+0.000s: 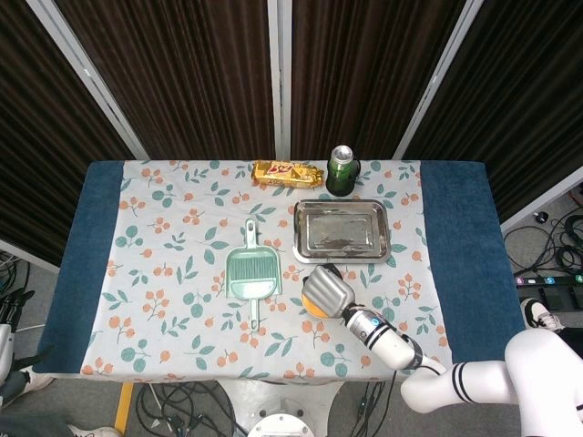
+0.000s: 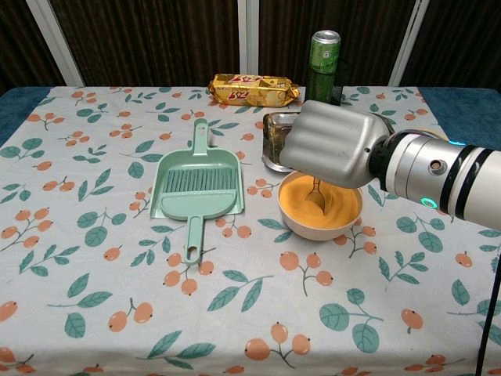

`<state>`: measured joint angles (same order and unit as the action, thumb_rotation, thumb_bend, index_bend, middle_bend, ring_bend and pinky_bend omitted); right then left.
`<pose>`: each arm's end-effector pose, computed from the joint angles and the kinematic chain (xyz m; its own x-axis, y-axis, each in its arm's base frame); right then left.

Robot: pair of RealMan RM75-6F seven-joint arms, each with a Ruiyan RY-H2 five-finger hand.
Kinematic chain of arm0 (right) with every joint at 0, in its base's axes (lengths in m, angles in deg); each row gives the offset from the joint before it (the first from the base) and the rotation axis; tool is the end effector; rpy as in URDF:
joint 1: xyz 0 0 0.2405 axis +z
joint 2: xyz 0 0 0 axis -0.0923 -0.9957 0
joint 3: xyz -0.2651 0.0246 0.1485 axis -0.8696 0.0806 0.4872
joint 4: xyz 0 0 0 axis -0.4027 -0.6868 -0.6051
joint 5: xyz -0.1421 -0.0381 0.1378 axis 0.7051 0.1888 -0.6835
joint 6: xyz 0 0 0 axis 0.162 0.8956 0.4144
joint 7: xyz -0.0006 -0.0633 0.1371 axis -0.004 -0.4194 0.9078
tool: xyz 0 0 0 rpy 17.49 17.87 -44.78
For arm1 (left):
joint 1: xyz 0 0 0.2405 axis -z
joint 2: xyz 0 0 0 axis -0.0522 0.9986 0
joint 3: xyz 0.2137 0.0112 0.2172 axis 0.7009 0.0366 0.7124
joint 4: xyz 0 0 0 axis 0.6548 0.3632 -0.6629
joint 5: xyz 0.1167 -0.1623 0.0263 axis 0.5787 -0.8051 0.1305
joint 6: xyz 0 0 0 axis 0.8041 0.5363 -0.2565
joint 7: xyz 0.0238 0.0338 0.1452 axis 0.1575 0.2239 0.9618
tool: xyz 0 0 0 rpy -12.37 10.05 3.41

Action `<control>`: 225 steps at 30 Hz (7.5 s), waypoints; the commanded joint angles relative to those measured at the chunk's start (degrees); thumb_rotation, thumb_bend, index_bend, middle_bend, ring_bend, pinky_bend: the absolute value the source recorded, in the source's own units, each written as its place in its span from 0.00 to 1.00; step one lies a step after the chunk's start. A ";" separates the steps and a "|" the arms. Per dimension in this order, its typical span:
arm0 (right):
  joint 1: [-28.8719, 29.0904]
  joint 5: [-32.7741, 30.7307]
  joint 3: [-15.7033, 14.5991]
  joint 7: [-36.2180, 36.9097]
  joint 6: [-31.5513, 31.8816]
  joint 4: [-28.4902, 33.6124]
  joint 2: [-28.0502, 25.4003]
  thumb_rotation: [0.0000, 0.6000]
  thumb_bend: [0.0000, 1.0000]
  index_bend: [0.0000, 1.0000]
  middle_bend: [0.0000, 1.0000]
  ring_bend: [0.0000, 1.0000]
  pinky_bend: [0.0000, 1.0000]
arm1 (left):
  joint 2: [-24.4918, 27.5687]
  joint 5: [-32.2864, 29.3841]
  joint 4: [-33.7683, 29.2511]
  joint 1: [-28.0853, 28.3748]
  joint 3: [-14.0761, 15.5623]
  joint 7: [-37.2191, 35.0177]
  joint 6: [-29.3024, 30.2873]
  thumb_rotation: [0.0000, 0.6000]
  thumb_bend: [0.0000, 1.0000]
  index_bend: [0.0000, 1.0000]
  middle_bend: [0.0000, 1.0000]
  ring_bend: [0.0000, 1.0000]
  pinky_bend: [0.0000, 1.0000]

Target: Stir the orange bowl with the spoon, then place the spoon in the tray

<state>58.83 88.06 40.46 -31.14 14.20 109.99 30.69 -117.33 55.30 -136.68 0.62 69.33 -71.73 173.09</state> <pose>-0.1287 -0.3473 -0.0524 0.9115 0.3068 0.2738 -0.0288 -0.6165 0.7869 -0.4285 0.1367 0.1650 0.3463 0.0429 0.9372 0.9184 0.1884 -0.3480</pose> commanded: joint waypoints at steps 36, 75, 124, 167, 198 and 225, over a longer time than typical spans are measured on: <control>-2.09 3.21 1.34 -0.51 -1.90 -2.16 0.45 1.00 0.44 0.77 0.98 1.00 1.00 | 0.10 -0.18 -0.04 -0.29 0.08 0.01 0.02 1.00 0.14 0.18 0.18 0.12 0.14; -6.55 8.33 4.84 10.70 1.74 0.32 -3.02 1.00 0.44 0.77 0.98 1.00 1.00 | 1.95 0.58 -3.46 0.00 -0.04 2.81 0.85 1.00 0.14 0.18 0.18 0.12 0.14; -2.75 9.39 3.58 -24.61 -2.13 -3.25 -0.49 1.00 0.44 0.79 0.98 0.99 0.97 | 0.35 0.46 -0.76 -0.59 0.19 0.24 0.82 1.00 0.14 0.18 0.18 0.12 0.14; -6.93 14.21 4.83 -26.64 4.69 -2.80 1.23 1.00 0.44 0.82 0.99 1.00 0.98 | 0.75 1.31 -1.25 -0.25 0.19 0.43 1.12 1.00 0.14 0.18 0.18 0.12 0.14; -8.15 18.84 5.23 -12.94 4.51 -8.86 3.21 1.00 0.44 1.00 1.00 1.00 0.99 | 2.01 1.39 -4.34 0.30 0.43 3.64 0.58 1.00 0.14 0.18 0.18 0.12 0.14; -6.74 -15.34 24.12 5.67 -3.14 -16.31 8.10 1.00 0.41 0.94 1.00 1.00 0.99 | 2.37 1.17 -5.95 1.11 0.67 5.64 -0.60 1.00 0.14 0.18 0.18 0.12 0.14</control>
<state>50.91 77.88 61.99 -27.58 13.29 96.29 37.33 -114.97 56.46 -142.61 1.72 69.99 -66.11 172.51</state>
